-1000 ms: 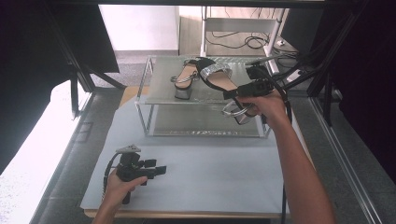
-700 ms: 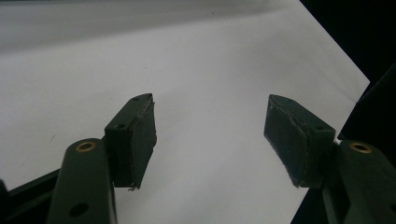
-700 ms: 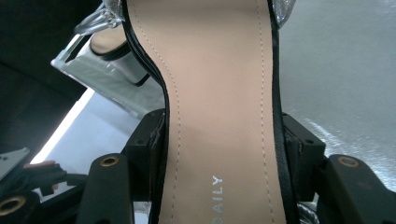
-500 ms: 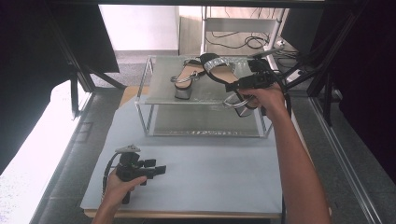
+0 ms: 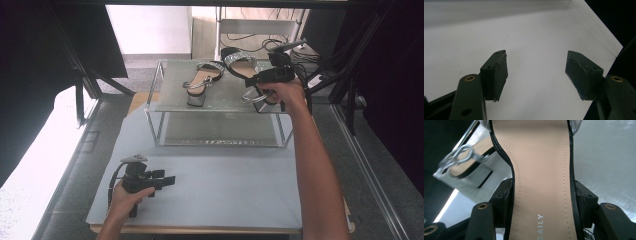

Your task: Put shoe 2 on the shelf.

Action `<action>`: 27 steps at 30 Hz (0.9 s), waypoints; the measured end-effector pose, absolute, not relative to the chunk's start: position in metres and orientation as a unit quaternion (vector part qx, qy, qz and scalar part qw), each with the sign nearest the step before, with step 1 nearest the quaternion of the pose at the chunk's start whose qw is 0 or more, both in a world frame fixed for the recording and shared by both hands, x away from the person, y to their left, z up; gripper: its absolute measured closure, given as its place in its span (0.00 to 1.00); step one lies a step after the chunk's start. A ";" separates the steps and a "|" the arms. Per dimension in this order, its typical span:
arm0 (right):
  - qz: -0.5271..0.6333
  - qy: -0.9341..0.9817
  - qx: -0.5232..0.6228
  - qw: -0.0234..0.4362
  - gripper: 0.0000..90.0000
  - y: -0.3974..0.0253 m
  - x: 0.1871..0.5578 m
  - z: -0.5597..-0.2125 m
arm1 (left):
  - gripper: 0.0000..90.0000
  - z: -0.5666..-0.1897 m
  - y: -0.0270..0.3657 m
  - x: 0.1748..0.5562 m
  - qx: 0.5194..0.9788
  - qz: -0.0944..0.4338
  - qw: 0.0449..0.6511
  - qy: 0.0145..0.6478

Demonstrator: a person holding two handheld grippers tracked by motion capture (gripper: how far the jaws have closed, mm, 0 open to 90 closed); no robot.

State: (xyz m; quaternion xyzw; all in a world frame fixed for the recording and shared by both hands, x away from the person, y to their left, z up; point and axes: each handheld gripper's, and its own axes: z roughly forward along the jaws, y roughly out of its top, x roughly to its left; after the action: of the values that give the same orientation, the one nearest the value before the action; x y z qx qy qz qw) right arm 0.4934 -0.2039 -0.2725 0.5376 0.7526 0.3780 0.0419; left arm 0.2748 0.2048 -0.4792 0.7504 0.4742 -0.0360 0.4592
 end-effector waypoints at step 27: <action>0.268 0.742 0.609 0.082 0.46 -0.191 0.552 -0.303 | 0.39 -0.482 0.203 0.277 0.751 -0.038 0.458 0.474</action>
State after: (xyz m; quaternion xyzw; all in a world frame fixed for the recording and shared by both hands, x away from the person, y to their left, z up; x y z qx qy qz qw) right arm 0.5521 -0.1912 -0.3029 0.6093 0.7416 0.2684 0.0823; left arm 0.2769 0.2034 -0.4817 0.7511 0.4736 -0.0383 0.4584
